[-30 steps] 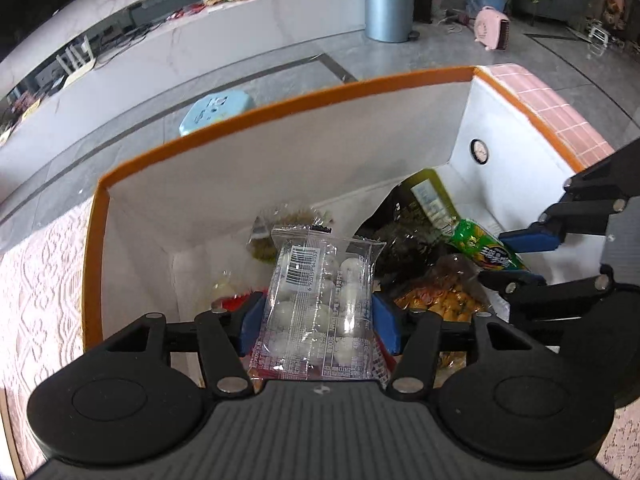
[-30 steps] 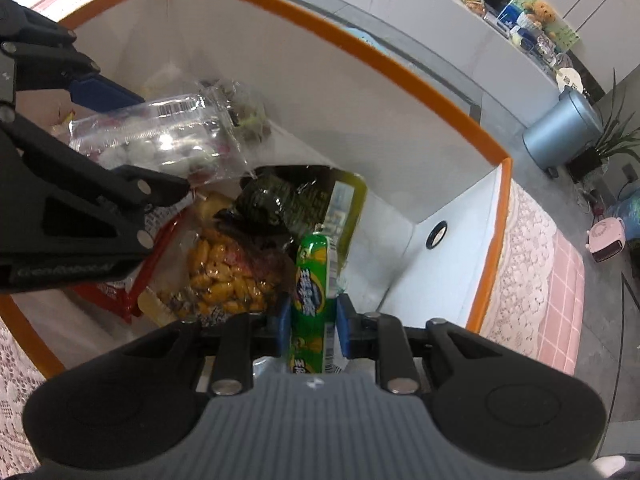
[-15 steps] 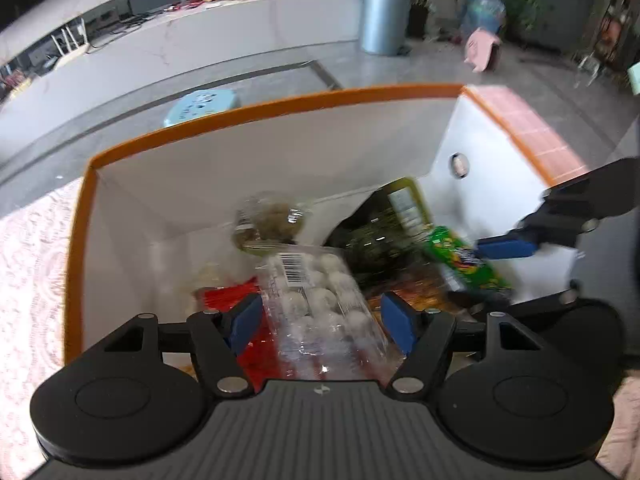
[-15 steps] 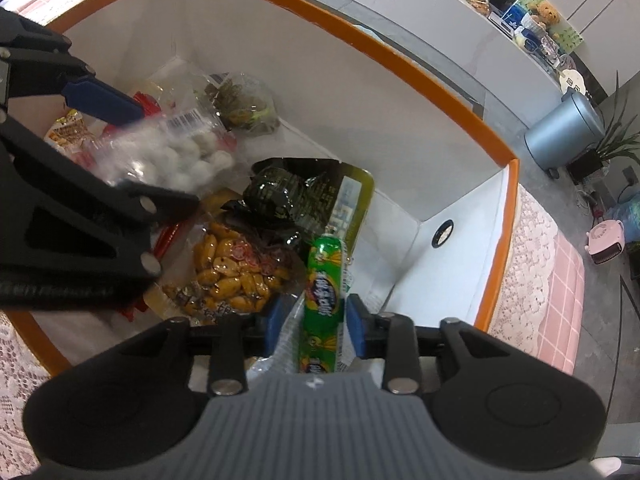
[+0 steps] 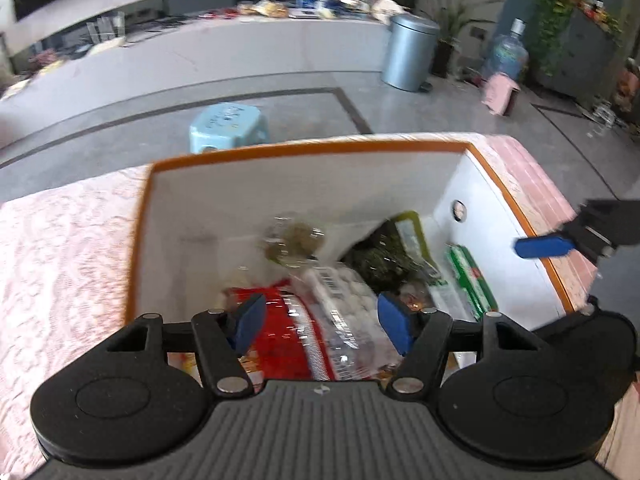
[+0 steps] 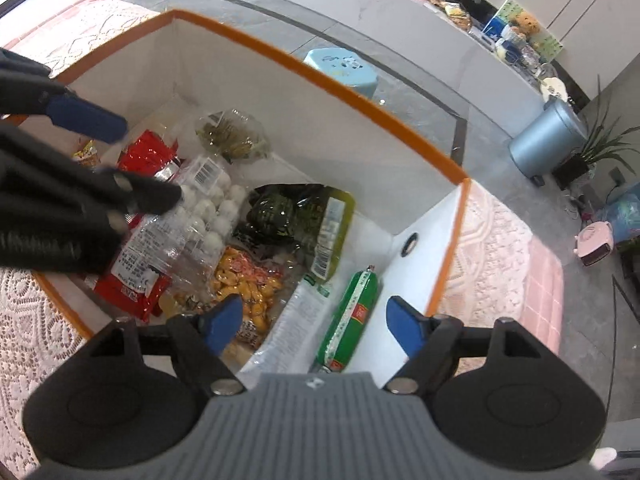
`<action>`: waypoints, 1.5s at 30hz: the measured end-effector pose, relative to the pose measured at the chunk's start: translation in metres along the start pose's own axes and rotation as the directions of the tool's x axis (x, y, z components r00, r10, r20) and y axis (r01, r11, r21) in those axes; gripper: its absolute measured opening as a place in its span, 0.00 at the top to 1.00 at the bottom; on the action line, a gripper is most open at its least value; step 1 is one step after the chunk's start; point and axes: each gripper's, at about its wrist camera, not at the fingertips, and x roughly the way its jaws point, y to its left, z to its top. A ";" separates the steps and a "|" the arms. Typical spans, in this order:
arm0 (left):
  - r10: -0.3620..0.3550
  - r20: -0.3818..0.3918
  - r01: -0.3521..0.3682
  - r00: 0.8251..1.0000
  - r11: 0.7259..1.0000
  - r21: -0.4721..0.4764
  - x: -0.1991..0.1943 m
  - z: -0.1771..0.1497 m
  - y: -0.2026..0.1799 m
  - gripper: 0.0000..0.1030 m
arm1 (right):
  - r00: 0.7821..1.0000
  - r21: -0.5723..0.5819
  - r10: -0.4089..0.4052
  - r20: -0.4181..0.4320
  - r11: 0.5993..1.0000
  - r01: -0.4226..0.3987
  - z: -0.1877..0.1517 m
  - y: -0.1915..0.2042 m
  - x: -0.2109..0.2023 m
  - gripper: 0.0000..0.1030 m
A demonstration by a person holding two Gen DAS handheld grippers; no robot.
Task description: Organize snacks
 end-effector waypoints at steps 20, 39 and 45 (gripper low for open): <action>0.211 0.476 -0.237 0.853 0.971 -0.006 -0.161 -0.074 -0.041 0.13 | 0.892 0.268 -0.017 0.451 0.956 -0.117 -0.061 -0.010 -0.173 0.04; 0.261 0.473 -0.245 0.842 0.965 -0.097 -0.178 -0.157 -0.042 0.05 | 0.724 0.527 -0.271 0.634 0.837 -0.148 -0.207 0.079 -0.233 0.03; 0.256 0.415 -0.241 0.873 0.966 -0.089 -0.161 -0.173 -0.042 0.06 | 0.771 0.516 -0.247 0.587 0.848 -0.121 -0.222 0.098 -0.206 0.03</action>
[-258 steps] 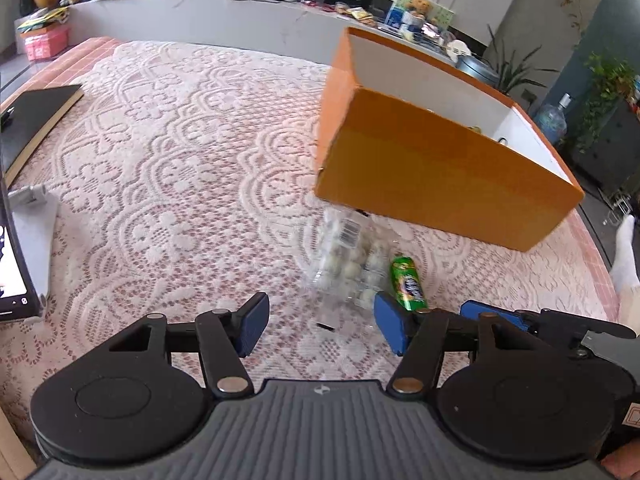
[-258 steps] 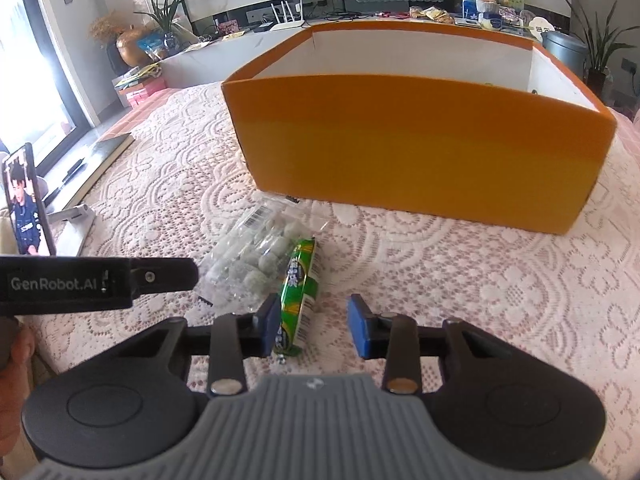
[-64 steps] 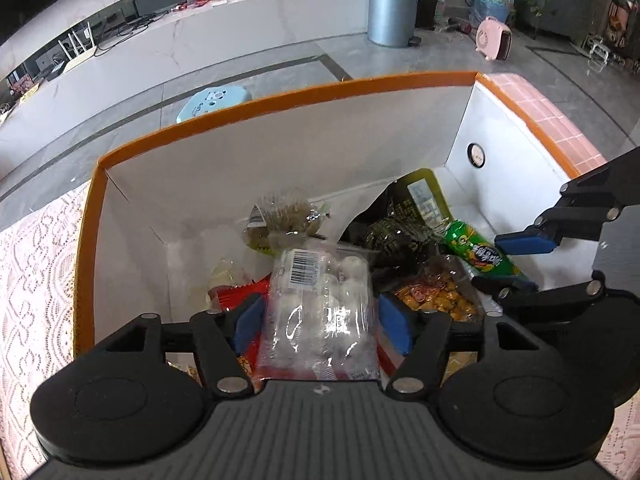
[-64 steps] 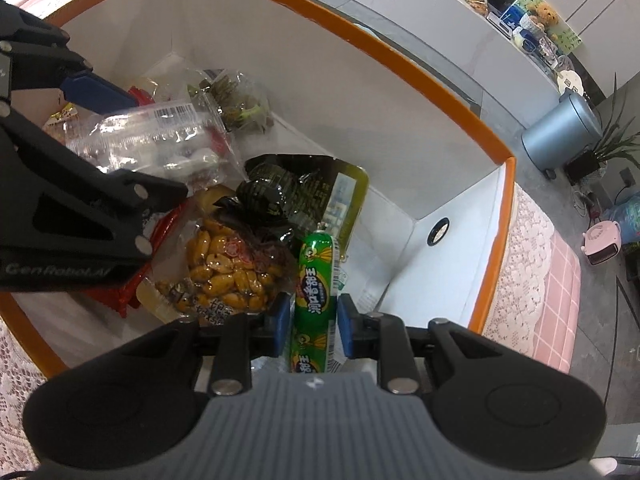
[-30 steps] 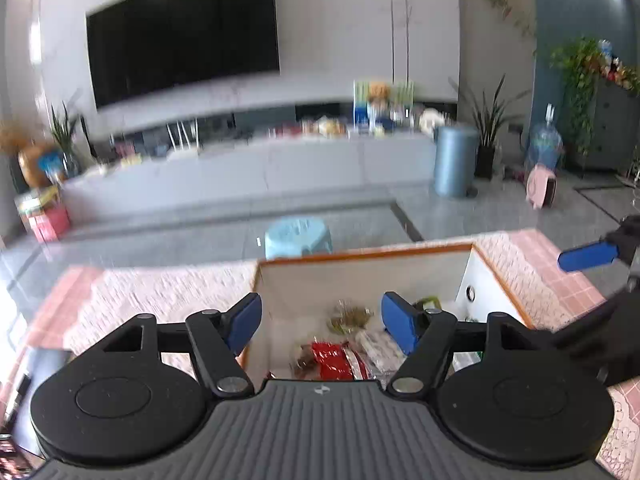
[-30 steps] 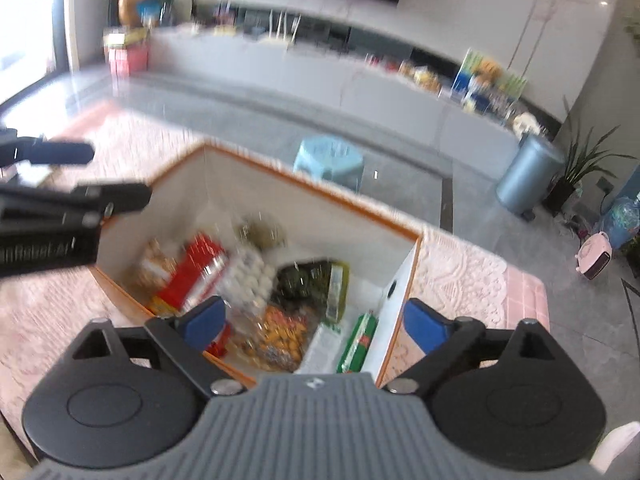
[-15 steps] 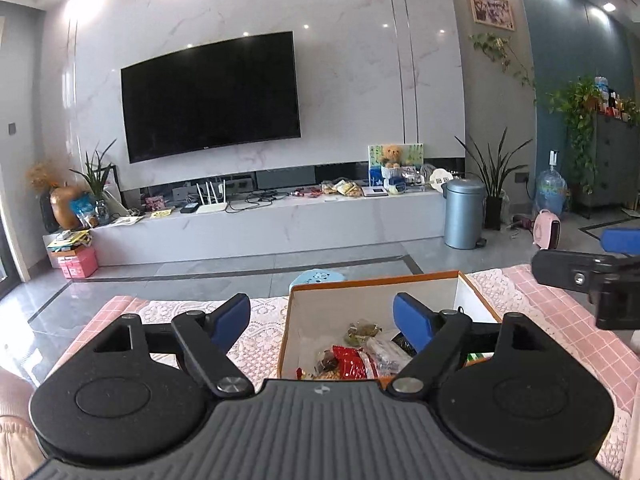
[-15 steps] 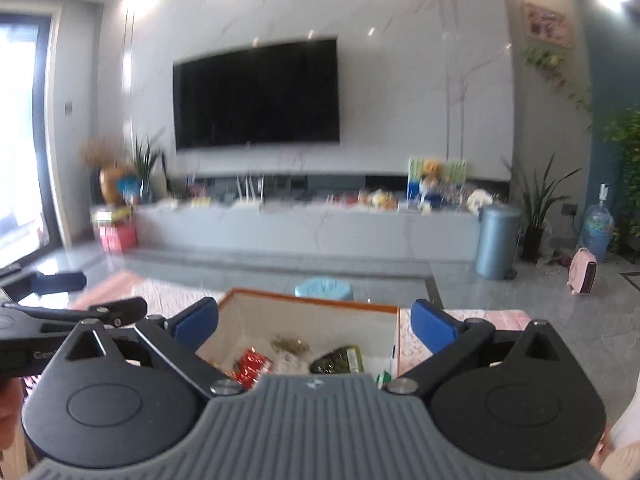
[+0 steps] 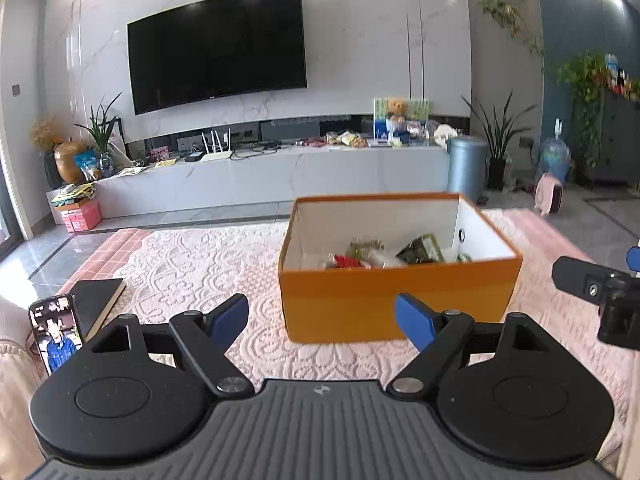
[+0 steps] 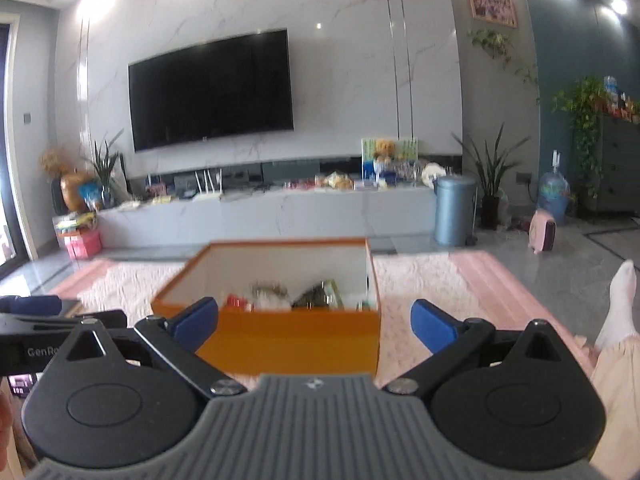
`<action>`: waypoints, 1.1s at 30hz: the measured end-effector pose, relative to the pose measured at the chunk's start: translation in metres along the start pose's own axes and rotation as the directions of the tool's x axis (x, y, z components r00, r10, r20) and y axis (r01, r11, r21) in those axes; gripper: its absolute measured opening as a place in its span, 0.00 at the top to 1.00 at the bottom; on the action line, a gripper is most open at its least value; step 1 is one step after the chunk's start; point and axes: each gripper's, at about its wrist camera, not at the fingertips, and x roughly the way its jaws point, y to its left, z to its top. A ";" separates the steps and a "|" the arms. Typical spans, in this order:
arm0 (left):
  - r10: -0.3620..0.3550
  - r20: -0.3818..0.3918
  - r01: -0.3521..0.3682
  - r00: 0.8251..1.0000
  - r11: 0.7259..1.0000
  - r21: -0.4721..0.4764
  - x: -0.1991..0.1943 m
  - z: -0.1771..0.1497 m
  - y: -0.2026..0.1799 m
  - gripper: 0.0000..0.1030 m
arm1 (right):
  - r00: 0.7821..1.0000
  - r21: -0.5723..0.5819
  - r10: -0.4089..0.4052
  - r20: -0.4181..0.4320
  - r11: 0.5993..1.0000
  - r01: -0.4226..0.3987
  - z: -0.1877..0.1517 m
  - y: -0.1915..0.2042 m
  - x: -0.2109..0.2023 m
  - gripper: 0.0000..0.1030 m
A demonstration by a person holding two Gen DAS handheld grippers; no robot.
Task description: Organize snacks
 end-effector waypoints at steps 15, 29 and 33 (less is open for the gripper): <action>-0.021 -0.150 0.029 0.988 0.998 0.050 0.031 -0.027 -0.017 0.06 | 0.993 -0.044 0.000 -0.116 0.999 -0.005 -0.036 0.001 0.036 0.03; -0.017 -0.155 0.027 0.988 0.998 0.061 0.027 -0.027 -0.018 0.06 | 0.994 -0.026 0.002 -0.106 1.000 -0.005 -0.029 -0.004 0.037 0.04; -0.022 -0.155 0.031 0.988 0.998 0.054 0.026 -0.026 -0.018 0.06 | 0.995 -0.030 0.003 -0.101 1.000 -0.006 -0.031 -0.004 0.036 0.03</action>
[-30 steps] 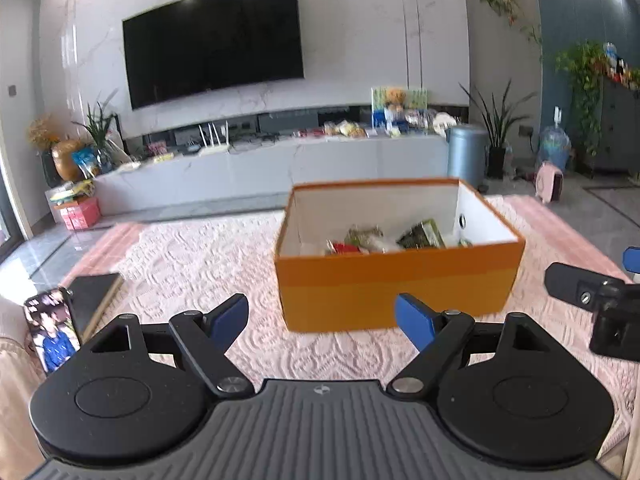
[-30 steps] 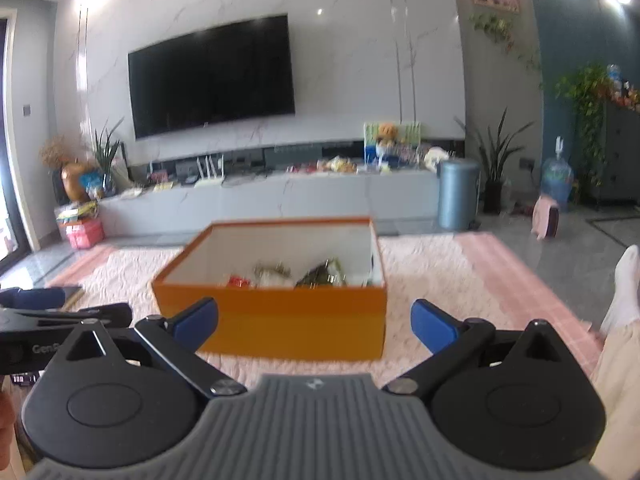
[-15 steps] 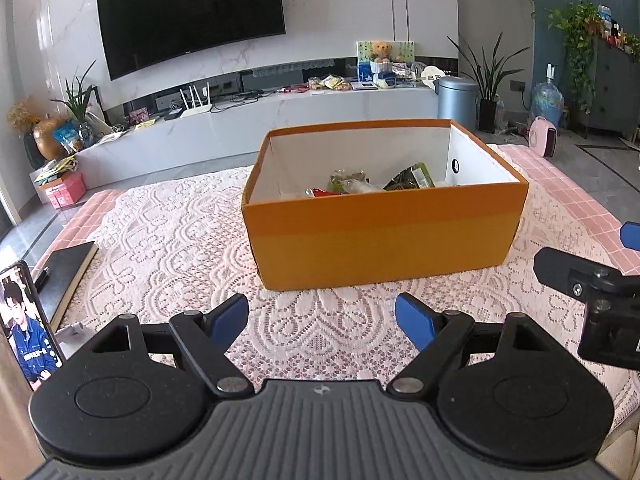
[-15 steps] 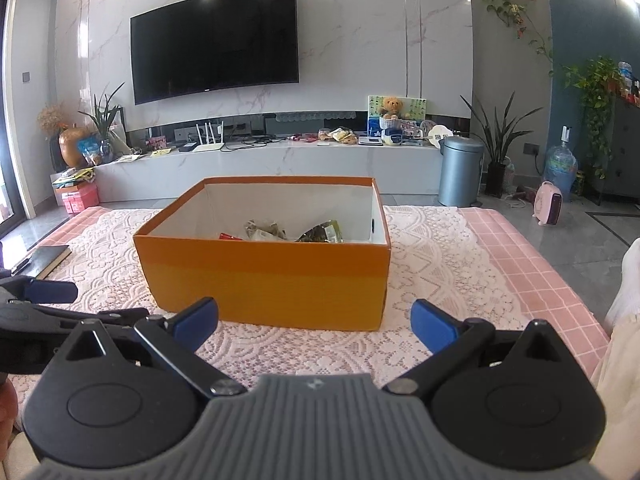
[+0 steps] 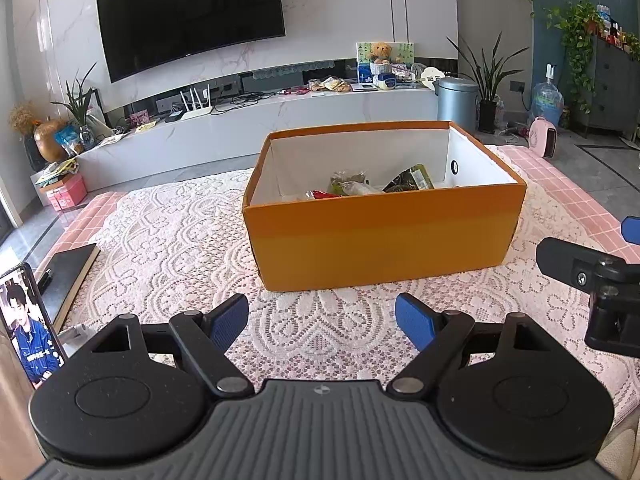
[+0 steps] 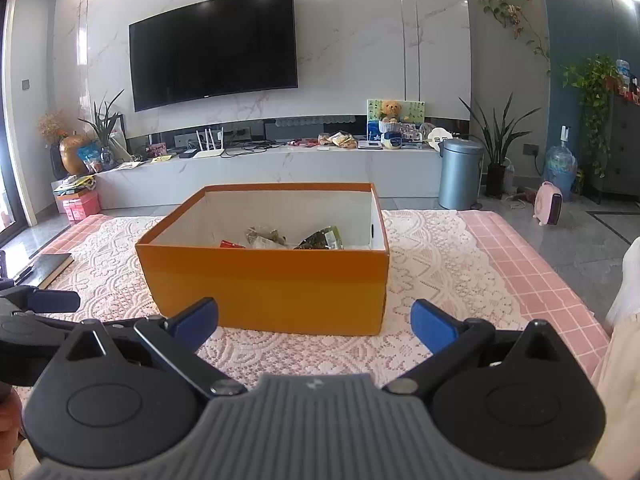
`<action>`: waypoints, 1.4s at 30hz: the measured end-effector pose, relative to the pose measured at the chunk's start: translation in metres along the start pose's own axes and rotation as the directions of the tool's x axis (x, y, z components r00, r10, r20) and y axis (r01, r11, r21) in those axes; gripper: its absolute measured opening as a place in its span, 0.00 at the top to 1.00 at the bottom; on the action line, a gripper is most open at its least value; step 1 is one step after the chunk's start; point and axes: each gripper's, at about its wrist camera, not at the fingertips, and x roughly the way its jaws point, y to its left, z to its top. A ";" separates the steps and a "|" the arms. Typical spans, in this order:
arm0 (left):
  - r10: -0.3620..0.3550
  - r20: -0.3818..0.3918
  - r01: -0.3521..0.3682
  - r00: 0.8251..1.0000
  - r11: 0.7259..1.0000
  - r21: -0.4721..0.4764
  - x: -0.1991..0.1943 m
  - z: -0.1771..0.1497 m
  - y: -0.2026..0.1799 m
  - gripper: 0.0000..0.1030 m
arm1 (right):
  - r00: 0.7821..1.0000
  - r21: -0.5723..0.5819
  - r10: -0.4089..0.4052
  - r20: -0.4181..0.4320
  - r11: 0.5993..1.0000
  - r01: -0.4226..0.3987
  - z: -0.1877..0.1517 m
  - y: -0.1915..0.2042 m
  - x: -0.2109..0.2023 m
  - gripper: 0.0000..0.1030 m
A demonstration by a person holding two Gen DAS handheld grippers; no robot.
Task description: Organize snacks
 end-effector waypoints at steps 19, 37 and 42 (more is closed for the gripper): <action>-0.005 -0.001 0.005 1.000 1.000 -0.013 0.000 0.000 0.001 0.06 | 1.000 -0.001 -0.001 0.000 1.000 0.001 -0.001 0.000 0.000 0.03; -0.014 -0.004 0.014 1.000 1.000 -0.019 0.000 0.001 0.002 0.06 | 1.000 -0.006 0.001 0.003 1.000 -0.001 0.000 0.001 -0.001 0.04; -0.020 -0.006 0.019 1.000 1.000 -0.021 0.001 0.001 0.002 0.06 | 1.000 -0.007 0.000 0.000 1.000 0.000 0.000 0.001 -0.001 0.03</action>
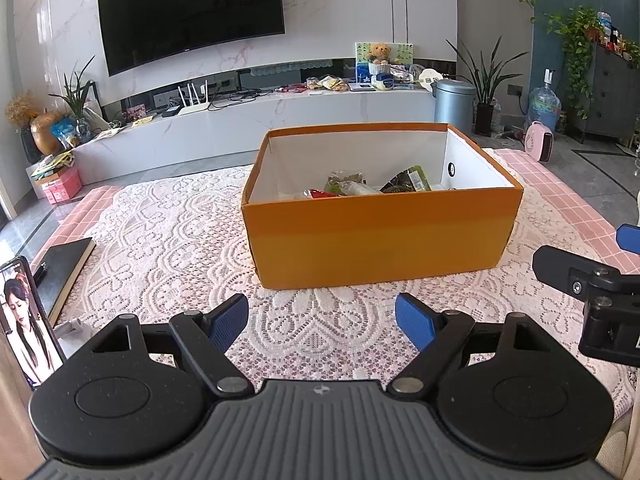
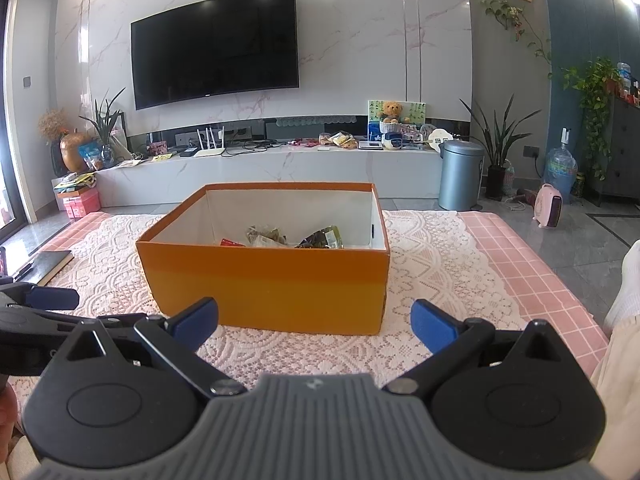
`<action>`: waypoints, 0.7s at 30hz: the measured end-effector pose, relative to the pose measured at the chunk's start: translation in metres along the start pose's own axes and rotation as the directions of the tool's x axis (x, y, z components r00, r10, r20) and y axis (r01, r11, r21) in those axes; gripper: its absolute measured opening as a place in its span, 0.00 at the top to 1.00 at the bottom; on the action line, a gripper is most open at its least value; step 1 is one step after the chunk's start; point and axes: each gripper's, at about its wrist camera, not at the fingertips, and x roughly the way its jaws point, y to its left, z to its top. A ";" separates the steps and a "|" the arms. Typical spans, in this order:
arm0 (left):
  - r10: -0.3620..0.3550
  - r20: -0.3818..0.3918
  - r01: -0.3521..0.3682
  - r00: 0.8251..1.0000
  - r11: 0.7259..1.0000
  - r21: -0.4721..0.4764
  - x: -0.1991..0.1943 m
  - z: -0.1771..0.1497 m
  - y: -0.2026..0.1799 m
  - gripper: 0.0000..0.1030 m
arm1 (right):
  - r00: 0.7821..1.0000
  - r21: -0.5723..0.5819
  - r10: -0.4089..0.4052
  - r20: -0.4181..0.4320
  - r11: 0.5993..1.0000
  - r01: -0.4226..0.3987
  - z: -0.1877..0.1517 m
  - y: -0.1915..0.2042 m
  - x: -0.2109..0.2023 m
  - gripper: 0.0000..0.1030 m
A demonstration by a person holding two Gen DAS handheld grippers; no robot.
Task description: Organize snacks
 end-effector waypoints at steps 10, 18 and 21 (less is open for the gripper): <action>0.003 0.003 -0.003 1.000 1.000 0.002 -0.001 0.001 0.000 0.06 | 1.000 -0.001 -0.001 -0.001 1.000 0.001 0.000 0.000 0.000 0.04; 0.005 0.009 -0.005 1.000 1.000 0.011 -0.003 0.001 -0.003 0.06 | 1.000 -0.003 0.000 -0.002 1.000 0.000 0.000 0.000 0.000 0.03; 0.005 0.009 -0.005 1.000 1.000 0.010 -0.003 0.001 -0.003 0.06 | 1.000 -0.002 0.000 -0.002 1.000 0.000 0.000 0.000 0.000 0.04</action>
